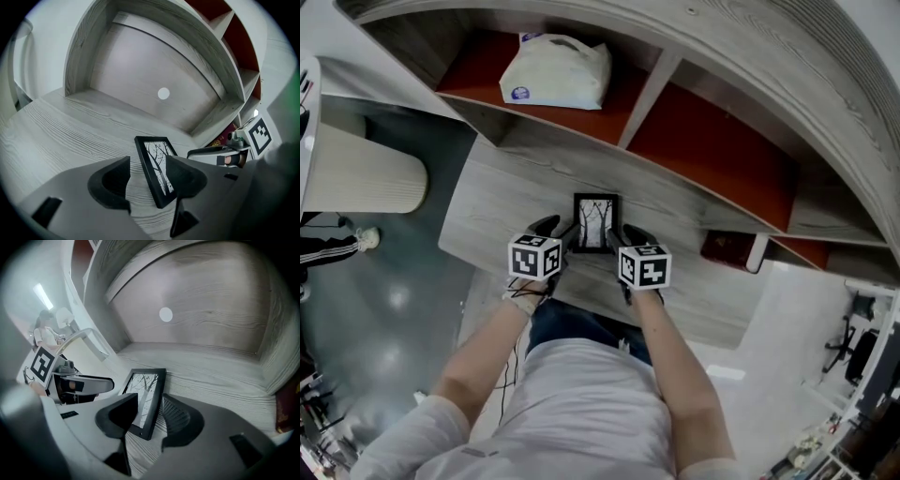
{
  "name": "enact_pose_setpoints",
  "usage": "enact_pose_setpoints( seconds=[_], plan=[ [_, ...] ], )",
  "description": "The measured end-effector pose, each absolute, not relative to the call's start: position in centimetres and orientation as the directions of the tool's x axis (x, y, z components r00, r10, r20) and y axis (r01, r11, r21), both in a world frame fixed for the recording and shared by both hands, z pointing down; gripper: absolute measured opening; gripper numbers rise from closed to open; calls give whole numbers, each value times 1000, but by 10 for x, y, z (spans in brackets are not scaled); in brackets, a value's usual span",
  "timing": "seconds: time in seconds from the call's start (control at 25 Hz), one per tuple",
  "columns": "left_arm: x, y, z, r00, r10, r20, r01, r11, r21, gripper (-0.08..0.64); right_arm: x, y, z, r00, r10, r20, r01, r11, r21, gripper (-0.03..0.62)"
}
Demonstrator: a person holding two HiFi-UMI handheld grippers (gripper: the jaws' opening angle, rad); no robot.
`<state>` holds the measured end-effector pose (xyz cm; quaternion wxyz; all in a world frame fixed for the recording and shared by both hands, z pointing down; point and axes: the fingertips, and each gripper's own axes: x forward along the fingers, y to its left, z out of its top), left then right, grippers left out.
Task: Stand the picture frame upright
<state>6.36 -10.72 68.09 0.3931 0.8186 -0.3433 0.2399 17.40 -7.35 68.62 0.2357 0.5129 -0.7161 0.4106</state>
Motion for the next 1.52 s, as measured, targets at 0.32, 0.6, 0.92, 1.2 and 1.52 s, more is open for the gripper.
enact_pose_setpoints(
  seconds=[0.32, 0.6, 0.92, 1.2, 1.52],
  plan=[
    [72, -103, 704, 623, -344, 703, -767, -447, 461, 225, 172, -75, 709, -362, -486, 795, -931, 142, -337, 152],
    [72, -104, 708, 584, -353, 731, -789, -459, 408, 224, 176, -79, 718, -333, -456, 825, -942, 122, -312, 166],
    [76, -103, 708, 590, -332, 736, -780, -470, 414, 224, 173, -79, 718, -342, -443, 828, -939, 132, -317, 164],
    [83, -104, 709, 578, -324, 749, -775, -505, 379, 222, 171, -79, 718, -349, -434, 830, -937, 160, -310, 143],
    [90, -104, 709, 597, -314, 739, -759, -519, 393, 199, 165, -82, 719, -365, -443, 819, -931, 152, -333, 132]
  ],
)
